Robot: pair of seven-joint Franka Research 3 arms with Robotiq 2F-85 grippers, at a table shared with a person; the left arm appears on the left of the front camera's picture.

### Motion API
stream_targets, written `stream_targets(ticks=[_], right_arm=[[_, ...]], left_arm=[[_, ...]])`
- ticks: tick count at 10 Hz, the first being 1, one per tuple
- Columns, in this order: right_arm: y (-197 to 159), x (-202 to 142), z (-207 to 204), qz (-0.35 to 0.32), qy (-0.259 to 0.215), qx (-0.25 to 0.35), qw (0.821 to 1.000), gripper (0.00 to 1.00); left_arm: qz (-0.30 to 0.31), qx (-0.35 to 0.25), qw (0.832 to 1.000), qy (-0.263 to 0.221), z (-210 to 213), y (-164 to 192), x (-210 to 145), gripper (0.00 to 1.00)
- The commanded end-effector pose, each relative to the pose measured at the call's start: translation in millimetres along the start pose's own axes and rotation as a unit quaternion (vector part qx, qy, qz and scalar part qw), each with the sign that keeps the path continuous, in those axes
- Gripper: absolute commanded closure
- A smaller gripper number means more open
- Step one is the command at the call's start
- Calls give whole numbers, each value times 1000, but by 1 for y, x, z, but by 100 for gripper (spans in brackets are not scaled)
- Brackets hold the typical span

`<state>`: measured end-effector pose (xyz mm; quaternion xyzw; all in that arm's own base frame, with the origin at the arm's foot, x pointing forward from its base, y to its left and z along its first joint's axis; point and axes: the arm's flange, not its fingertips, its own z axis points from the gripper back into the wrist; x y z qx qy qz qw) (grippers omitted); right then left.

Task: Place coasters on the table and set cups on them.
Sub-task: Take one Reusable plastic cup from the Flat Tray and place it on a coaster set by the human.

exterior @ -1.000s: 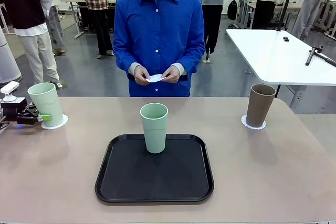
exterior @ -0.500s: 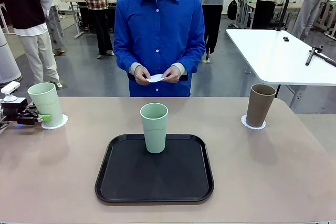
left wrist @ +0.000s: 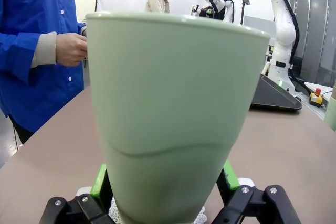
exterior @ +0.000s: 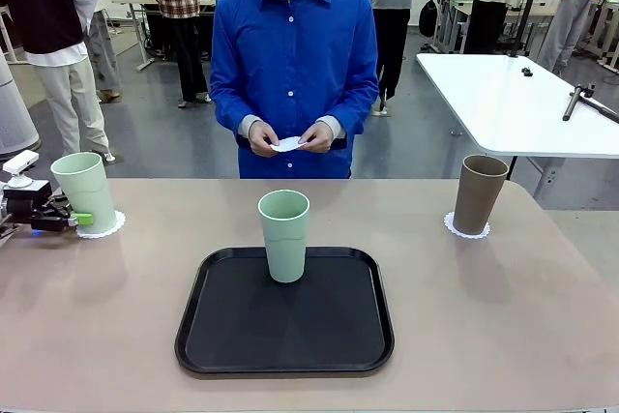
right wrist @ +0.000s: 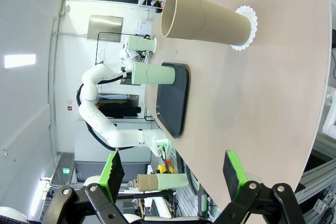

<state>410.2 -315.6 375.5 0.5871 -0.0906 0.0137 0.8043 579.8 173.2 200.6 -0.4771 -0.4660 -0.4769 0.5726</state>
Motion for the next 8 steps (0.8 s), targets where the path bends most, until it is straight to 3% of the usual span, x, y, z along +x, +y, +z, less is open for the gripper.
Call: stream_targets(ticks=[1, 8], right_arm=[[1, 1, 0, -1, -1, -4, 1000, 0], [1, 1, 0, -1, -1, -4, 1000, 0]], left_arm=[[4, -10, 1000, -1, 5, 5, 5, 0], [14, -9, 1000, 1, 24, 2, 7, 0]])
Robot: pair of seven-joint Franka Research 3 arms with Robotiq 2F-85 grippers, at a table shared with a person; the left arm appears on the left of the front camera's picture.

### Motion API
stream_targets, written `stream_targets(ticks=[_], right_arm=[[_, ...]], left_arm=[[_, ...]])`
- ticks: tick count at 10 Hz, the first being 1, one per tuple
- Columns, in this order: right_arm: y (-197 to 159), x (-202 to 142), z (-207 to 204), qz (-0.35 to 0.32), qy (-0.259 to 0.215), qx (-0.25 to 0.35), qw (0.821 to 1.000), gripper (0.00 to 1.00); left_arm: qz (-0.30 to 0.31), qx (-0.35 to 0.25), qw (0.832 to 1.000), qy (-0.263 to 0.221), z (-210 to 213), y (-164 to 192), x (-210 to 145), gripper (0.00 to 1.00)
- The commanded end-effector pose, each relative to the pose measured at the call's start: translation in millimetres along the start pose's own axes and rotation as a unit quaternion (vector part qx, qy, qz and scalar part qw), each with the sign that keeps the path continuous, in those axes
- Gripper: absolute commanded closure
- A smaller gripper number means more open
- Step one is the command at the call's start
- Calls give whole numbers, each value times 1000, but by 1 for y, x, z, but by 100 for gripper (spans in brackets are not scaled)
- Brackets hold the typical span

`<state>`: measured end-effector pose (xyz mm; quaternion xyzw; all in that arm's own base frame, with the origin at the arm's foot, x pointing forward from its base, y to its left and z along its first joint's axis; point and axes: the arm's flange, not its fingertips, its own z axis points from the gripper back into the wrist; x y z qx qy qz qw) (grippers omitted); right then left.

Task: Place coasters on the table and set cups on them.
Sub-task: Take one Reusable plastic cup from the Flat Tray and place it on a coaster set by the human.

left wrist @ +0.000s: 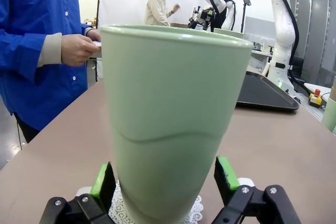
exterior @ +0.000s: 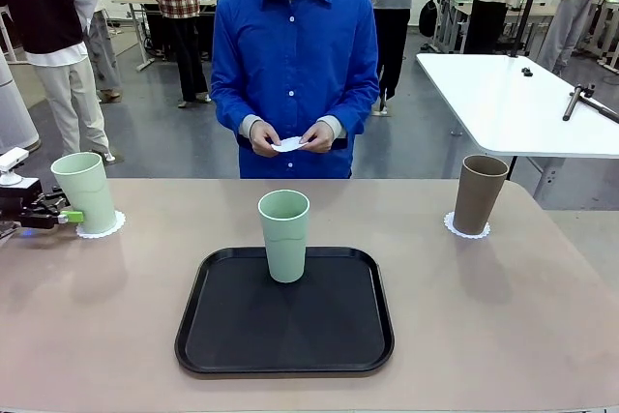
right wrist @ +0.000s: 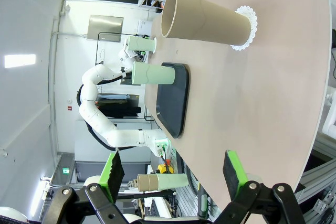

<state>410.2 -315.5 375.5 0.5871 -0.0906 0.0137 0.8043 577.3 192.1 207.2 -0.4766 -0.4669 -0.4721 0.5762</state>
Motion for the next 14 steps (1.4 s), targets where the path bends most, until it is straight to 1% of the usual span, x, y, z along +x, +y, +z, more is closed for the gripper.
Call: stream_targets(ticks=[1, 6, 8, 9, 10, 11, 12, 13, 14], right_arm=[[1, 1, 0, -1, -1, -4, 1000, 0], [1, 1, 0, -1, -1, -4, 1000, 0], [1, 1, 0, -1, -1, -4, 1000, 0], [1, 1, 0, -1, -1, -4, 1000, 0], [1, 1, 0, -1, -1, -4, 1000, 0], [1, 1, 0, -1, -1, -4, 1000, 0], [1, 1, 0, -1, -1, -4, 1000, 0], [1, 1, 0, -1, -1, -4, 1000, 0], [1, 1, 0, -1, -1, -4, 1000, 0]], left_arm=[[12, -16, 1000, 4, 8, 5, 5, 0], [32, -44, 998, 16, 21, 2, 5, 0], [26, -35, 998, 35, 31, -2, 12, 0], [13, -21, 998, 61, 43, -4, 27, 0], [-5, -12, 993, 115, 53, -13, 47, 0], [-25, 10, 987, 159, 63, -25, 69, 0], [-41, 35, 983, 177, 72, -29, 88, 0], [-52, 72, 976, 197, 76, -37, 109, 0], [-58, 92, 970, 217, 76, -44, 122, 0]])
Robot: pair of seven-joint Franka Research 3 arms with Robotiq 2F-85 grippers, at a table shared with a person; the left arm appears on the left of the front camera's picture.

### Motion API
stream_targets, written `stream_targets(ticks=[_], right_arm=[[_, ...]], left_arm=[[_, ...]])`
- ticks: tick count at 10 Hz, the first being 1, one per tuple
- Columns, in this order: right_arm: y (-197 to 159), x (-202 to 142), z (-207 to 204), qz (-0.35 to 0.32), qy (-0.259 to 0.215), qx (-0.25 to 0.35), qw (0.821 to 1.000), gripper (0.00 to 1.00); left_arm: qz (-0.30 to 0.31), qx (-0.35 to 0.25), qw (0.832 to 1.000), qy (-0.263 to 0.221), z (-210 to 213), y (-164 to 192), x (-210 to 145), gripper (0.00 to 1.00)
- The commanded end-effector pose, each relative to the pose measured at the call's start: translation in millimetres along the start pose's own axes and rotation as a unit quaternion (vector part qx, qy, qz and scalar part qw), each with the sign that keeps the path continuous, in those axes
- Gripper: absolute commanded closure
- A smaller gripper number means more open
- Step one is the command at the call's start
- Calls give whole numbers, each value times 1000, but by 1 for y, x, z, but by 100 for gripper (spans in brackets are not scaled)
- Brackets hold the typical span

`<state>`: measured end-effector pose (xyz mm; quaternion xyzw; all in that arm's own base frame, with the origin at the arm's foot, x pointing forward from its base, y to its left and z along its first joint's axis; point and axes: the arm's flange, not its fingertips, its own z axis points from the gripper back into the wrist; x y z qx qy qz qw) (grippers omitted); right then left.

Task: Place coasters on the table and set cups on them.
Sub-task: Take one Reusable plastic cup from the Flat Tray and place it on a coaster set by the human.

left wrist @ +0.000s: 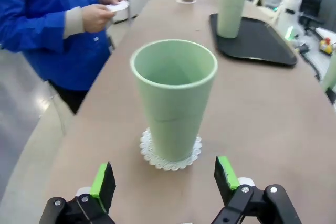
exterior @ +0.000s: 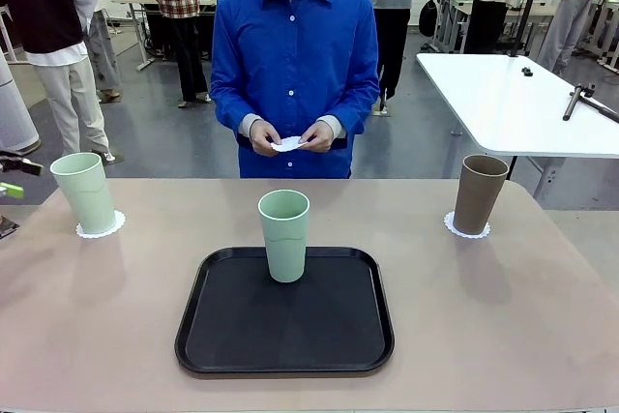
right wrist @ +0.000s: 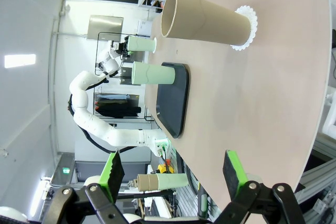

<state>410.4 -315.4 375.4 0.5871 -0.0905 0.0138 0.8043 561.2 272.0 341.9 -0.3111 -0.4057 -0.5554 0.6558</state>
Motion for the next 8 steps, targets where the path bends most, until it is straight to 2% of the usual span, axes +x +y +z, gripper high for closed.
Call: stream_targets(ticks=[1, 2, 3, 4, 6, 7, 8], right_arm=[[1, 1, 0, -1, -1, -4, 1000, 0], [1, 1, 0, -1, -1, -4, 1000, 0], [1, 1, 0, -1, -1, -4, 1000, 0], [1, 1, 0, -1, -1, -4, 1000, 0], [1, 1, 0, -1, -1, -4, 1000, 0], [1, 1, 0, -1, -1, -4, 1000, 0], [1, 1, 0, -1, -1, -4, 1000, 0]], left_arm=[[15, 56, 996, 74, -9, -39, 31, 0], [54, 84, 987, 128, -6, -51, 54, 0], [76, 78, 977, 183, -3, -63, 75, 0], [79, 78, 974, 199, -3, -76, 93, 0], [107, 109, 952, 264, 1, -110, 137, 0], [124, 105, 942, 293, 4, -120, 160, 0], [139, 89, 938, 303, 5, -138, 180, 0]])
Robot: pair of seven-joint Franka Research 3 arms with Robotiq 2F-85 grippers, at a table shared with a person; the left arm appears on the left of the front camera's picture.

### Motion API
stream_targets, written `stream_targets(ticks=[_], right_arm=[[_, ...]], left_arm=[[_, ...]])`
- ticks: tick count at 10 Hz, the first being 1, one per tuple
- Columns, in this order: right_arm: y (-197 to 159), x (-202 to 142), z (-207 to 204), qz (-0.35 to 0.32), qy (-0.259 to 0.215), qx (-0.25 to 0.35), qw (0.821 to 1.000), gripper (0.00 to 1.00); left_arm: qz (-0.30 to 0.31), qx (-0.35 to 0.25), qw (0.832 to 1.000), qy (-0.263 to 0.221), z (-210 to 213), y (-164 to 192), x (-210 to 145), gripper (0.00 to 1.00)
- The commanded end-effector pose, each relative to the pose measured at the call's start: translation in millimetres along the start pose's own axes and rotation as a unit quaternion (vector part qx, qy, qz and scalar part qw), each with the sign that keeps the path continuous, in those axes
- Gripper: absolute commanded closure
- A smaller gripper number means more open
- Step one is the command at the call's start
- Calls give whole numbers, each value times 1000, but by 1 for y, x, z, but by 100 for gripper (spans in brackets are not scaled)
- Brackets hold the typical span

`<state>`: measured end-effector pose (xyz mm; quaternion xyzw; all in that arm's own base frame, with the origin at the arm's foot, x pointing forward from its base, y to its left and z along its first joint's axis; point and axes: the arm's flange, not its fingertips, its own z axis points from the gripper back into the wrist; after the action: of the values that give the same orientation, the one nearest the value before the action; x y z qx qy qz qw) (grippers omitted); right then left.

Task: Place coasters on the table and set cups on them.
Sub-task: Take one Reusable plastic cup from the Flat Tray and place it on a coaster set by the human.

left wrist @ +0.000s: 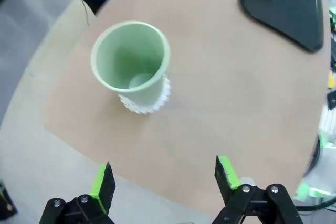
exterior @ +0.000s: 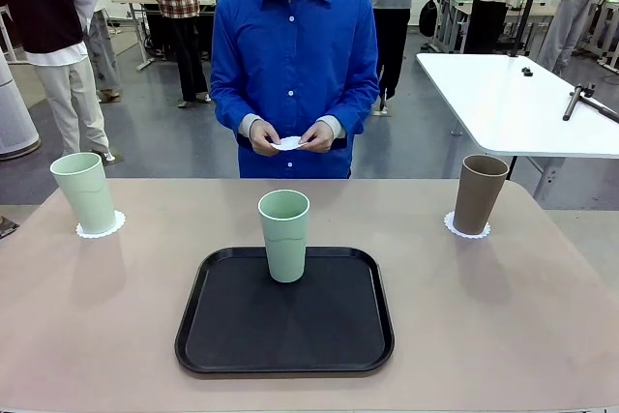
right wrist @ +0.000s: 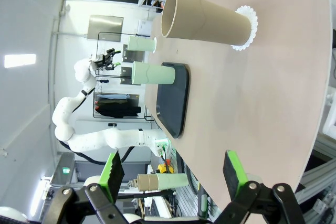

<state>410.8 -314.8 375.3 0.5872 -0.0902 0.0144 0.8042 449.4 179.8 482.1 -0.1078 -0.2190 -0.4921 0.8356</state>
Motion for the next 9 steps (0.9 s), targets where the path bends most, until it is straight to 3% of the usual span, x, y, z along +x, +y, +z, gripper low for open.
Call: stream_targets(ticks=[1, 4, 7, 8, 9], right_arm=[[1, 1, 1, -1, -2, -4, 1000, 0], [1, 1, 1, -1, -2, -4, 1000, 0], [1, 1, 1, -1, -2, -4, 1000, 0], [1, 1, 1, -1, -2, -4, 1000, 0], [1, 1, 1, -1, -2, -4, 1000, 0]], left_arm=[[24, -35, 998, 36, 17, -34, 21, 0], [89, -24, 995, 48, 19, -53, 60, 0], [94, -2, 992, 82, 5, -61, 72, 0], [85, -28, 995, 47, 17, -54, 71, 0], [85, -28, 995, 47, 17, -54, 71, 0]])
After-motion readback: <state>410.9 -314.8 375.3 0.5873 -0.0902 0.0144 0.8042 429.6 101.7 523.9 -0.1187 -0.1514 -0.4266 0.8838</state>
